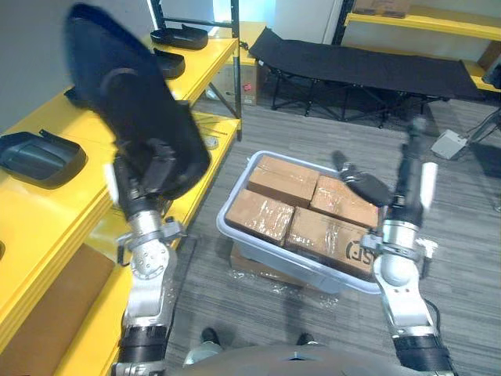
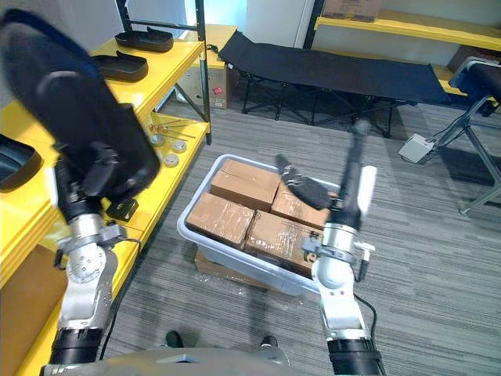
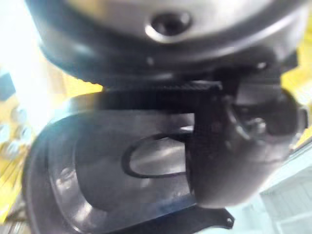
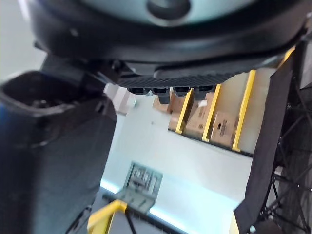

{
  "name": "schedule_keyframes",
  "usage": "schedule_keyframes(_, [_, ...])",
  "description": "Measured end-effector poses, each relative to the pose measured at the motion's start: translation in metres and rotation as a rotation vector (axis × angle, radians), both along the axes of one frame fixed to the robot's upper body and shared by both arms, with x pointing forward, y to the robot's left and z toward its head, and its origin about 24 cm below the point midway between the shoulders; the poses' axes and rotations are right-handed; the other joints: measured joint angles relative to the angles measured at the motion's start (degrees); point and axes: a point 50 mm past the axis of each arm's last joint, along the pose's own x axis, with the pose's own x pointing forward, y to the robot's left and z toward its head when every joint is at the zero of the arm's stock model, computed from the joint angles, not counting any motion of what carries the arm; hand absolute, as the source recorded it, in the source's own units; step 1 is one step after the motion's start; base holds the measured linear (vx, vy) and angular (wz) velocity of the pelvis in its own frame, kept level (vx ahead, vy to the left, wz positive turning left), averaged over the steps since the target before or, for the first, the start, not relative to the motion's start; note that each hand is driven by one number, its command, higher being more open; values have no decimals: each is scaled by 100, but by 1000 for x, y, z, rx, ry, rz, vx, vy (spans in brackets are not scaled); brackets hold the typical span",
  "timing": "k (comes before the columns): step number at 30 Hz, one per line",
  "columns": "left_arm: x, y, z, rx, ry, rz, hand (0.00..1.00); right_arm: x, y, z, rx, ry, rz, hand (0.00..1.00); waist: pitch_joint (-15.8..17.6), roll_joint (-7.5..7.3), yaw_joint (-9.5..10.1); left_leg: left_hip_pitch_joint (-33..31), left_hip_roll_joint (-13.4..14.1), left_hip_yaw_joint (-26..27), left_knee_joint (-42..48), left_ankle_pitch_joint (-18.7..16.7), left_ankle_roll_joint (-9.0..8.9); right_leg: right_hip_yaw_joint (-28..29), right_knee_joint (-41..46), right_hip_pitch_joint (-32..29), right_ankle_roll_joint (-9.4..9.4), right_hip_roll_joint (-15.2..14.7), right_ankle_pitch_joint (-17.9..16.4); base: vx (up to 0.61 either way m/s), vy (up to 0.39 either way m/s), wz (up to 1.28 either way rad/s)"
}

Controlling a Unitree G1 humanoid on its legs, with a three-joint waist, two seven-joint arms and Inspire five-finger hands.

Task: Walk over and take three plastic housings, then place them on the shelf

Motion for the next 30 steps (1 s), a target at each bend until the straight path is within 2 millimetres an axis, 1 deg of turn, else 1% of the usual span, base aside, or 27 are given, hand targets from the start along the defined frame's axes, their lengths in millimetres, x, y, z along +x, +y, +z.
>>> schedule_keyframes(2, [-11, 5, 1, 10, -35, 68, 0, -13, -10, -9, 104, 12, -15, 100, -68, -15, -11, 26, 7, 46, 0, -54, -47, 48, -28, -11, 1, 1, -11, 28, 23, -10])
schedule_keyframes(3, [-14, 5, 2, 9, -49, 72, 0, -17, -12, -11, 129, 17, -8, 100, -69, -13, -14, 39, 9, 69, -1, -68, -41, 70, -28, -12, -18, 2, -26, 19, 22, -17])
schedule_keyframes(4, [-18, 4, 4, 8, -70, 72, 0, -21, -12, -15, 172, 26, 9, 100, -69, -13, -29, 66, 12, 115, -2, -110, -82, 117, -29, -15, -37, 2, -43, 11, 23, -18])
schedule_keyframes(6, [-27, -2, 9, -5, -120, 41, 0, -33, -10, -29, 268, 68, 44, 100, -92, 1, -60, 83, 11, 164, -6, -136, -87, 158, -29, -23, -22, -3, -65, 15, 21, -14])
schedule_keyframes(7, [-31, -8, 13, -13, -155, -10, 0, -40, -7, -37, 308, 98, 56, 100, -97, 10, -79, 76, 13, 191, -7, -148, -91, 177, -29, -50, -22, -4, -66, 18, 15, -9])
schedule_keyframes(9, [-35, -14, 16, -32, -192, -94, 0, -45, -2, -44, 344, 131, 86, 100, -116, 46, -101, 71, 17, 259, -7, -162, -88, 224, -29, -97, -23, -6, -65, 18, 13, -16])
schedule_keyframes(11, [-39, -16, 14, -44, -188, -149, 0, -44, 4, -47, 362, 143, 130, 100, -159, 117, -172, 81, 20, 322, -6, -176, -97, 271, -29, -128, -23, -6, -65, 29, 15, -16])
schedule_keyframes(13, [-39, -16, 13, -43, -181, -167, 0, -43, 6, -46, 369, 140, 154, 100, -180, 155, -166, 83, 32, 362, -3, -178, -104, 307, -29, -157, -31, 6, -59, 34, 6, -11])
schedule_keyframes(15, [-41, -12, 13, -30, -177, -156, 0, -40, 6, -46, 402, 128, 166, 100, -184, 161, -145, 86, 57, 366, -1, -173, -102, 307, -29, -159, -48, 32, -51, 32, -9, -5])
schedule_keyframes(17, [-48, 4, 13, -3, -164, -84, 0, -32, 9, -48, 413, 125, 183, 100, -184, 162, -122, 82, 98, 344, 0, -149, -100, 276, -30, -151, -49, 72, -56, 31, -19, 2])
schedule_keyframes(18, [-49, 7, 13, -2, -163, -64, 0, -31, 10, -48, 418, 127, 187, 100, -183, 165, -98, 75, 102, 310, 0, -146, -101, 237, -30, -131, -41, 77, -62, 40, -21, 28])
schedule_keyframes(19, [-52, 14, 13, -1, -162, -23, 0, -30, 9, -51, 434, 141, 193, 100, -180, 171, -47, 49, 102, 172, 1, -140, -103, 100, -29, -61, -33, 81, -89, 56, -21, 60])
schedule_keyframes(20, [-57, 22, 16, 5, -167, 31, 0, -28, 11, -55, 453, 169, 222, 100, -182, 170, 45, -20, 96, -38, 1, -119, -96, -120, -12, 20, -5, 85, -129, 62, -21, 72])
schedule_keyframes(22, [-64, 29, 20, 8, -183, 83, 0, -24, 17, -58, 457, 197, 259, 100, -183, 167, 114, -122, 92, -245, 2, -84, -95, -327, -1, 76, 2, 93, -157, 57, -14, 71])
schedule_keyframes(24, [-76, 37, 26, 13, -211, 155, 0, -14, 31, -65, 466, 244, 325, 100, -183, 177, 325, -344, 95, -648, 4, 17, -68, -825, 2, 184, 10, 130, -197, 50, -8, 112])
schedule_keyframes(25, [-80, 40, 28, 11, -217, 180, 0, -8, 39, -67, 465, 271, 357, 100, -179, 185, 426, -459, 95, -865, 3, 107, -32, -1209, 4, 306, 16, 145, -229, 5, 15, 150])
schedule_keyframes(26, [-84, 42, 27, 1, -214, 188, 0, -3, 44, -67, 455, 284, 379, 100, -171, 182, 517, -565, 130, -753, 68, 19, 35, -1596, 6, 480, 31, 107, -268, 7, 40, 159])
schedule_keyframes(27, [-85, 42, 26, -3, -210, 184, 0, -1, 46, -67, 446, 286, 386, 100, -167, 186, 530, -642, 215, -449, 199, -29, 66, -1850, 13, 599, 57, 101, -287, 32, 79, 202])
schedule_keyframes(28, [-85, 41, 25, -1, -204, 168, 0, 1, 46, -64, 420, 284, 392, 100, -135, 211, 494, -769, 381, 130, 578, -66, 126, -2397, 164, 833, 133, 64, -395, 57, 76, 185])
schedule_keyframes(29, [-85, 41, 25, 3, -201, 160, 0, 2, 45, -63, 411, 283, 393, 100, -112, 217, 496, -810, 444, 314, 713, -94, 171, -2595, 291, 921, 159, 29, -477, 66, 117, 210])
schedule_keyframes(30, [-89, 42, 24, 14, -189, 160, 0, 5, 44, -60, 386, 278, 404, 100, -101, 236, 550, -899, 506, 531, 931, -134, 271, -2918, 578, 1005, 212, -116, -616, 49, 150, 151])
